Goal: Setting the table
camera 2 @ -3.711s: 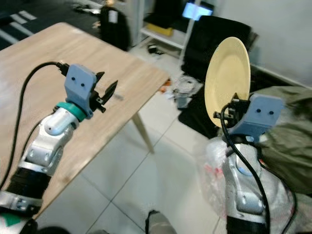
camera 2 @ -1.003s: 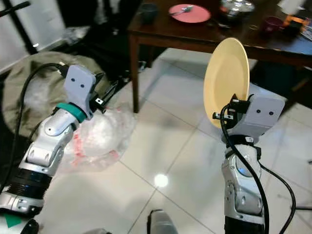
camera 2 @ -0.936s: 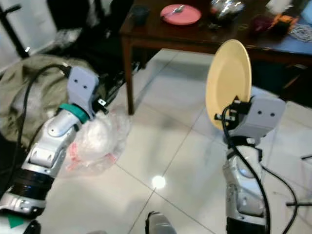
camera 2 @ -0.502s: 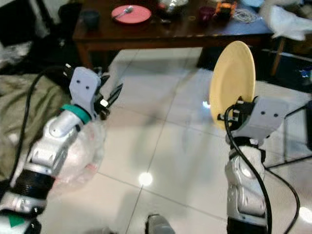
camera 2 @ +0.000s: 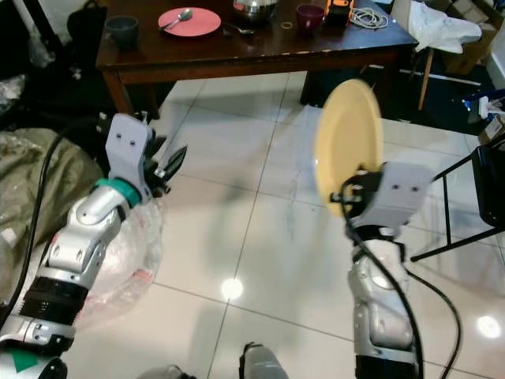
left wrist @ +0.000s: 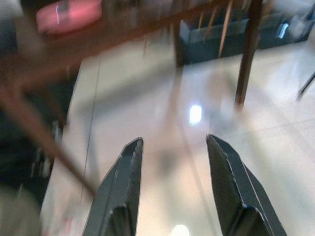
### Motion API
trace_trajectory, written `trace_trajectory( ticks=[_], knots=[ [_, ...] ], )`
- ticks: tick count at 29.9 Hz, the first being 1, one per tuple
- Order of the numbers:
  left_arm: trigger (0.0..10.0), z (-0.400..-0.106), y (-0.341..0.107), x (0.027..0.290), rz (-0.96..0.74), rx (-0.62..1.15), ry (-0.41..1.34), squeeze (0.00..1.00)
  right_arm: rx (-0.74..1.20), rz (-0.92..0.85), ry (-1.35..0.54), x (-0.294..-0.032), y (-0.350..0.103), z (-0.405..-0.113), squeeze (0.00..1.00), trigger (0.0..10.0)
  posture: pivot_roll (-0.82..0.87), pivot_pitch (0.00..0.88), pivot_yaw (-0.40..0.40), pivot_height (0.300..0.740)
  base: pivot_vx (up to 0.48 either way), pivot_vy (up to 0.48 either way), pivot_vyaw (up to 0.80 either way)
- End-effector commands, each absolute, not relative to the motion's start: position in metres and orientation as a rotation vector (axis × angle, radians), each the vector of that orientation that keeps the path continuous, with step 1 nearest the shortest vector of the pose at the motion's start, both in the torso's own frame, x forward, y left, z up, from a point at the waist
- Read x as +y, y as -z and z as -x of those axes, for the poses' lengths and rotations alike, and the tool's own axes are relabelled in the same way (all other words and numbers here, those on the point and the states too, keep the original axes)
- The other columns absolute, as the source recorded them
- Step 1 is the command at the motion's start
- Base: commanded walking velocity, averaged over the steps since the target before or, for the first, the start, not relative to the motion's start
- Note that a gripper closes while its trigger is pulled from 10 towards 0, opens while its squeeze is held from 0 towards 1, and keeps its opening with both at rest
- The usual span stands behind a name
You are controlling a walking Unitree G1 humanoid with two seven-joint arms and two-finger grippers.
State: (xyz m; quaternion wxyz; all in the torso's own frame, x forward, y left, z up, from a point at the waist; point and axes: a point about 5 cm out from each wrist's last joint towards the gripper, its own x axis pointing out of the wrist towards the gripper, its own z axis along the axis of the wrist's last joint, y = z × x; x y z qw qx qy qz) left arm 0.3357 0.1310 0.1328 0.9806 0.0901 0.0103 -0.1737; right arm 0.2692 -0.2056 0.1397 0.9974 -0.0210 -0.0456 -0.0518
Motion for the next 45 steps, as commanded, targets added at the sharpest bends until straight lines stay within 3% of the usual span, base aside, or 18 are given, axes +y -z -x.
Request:
trace_trajectory(
  ticks=[1, 4, 16, 19, 22, 45],
  knots=[
    [10.0, -0.330, -0.109, 0.143, -0.203, 0.104, 0.304, 0.00, -0.022, 0.055, -0.002, -0.187, -0.119, -0.267, 0.00, 10.0, 0.03, 0.000, 0.071, 0.740, 0.000, 0.000, 0.00],
    [10.0, -0.322, -0.090, 0.149, -0.211, 0.171, 0.294, 0.00, 0.055, 0.049, -0.106, -0.164, -0.094, -0.263, 0.00, 10.0, 0.04, 0.000, 0.063, 0.740, 0.000, 0.000, 0.00],
    [10.0, -0.318, -0.092, 0.140, -0.207, 0.144, 0.338, 0.00, 0.059, 0.019, -0.057, -0.156, -0.086, -0.262, 0.00, 10.0, 0.04, 0.000, 0.063, 0.740, 0.000, 0.000, 0.00],
    [10.0, -0.320, -0.113, 0.121, -0.214, 0.052, 0.408, 0.00, -0.119, -0.052, 0.180, -0.187, -0.123, -0.263, 0.00, 10.0, 0.03, 0.000, 0.067, 0.740, 0.000, 0.000, 0.00],
    [10.0, -0.321, -0.118, 0.116, -0.210, 0.033, 0.428, 0.00, -0.214, -0.101, 0.241, -0.201, -0.147, -0.258, 0.00, 10.0, 0.02, 0.000, 0.072, 0.740, 0.000, 0.000, 0.00],
    [10.0, -0.318, -0.122, 0.104, -0.246, -0.029, 0.471, 0.00, -0.222, -0.114, 0.171, -0.191, -0.147, -0.257, 0.00, 10.0, 0.01, 0.000, 0.058, 0.740, 0.000, 0.000, 0.00]
  ],
)
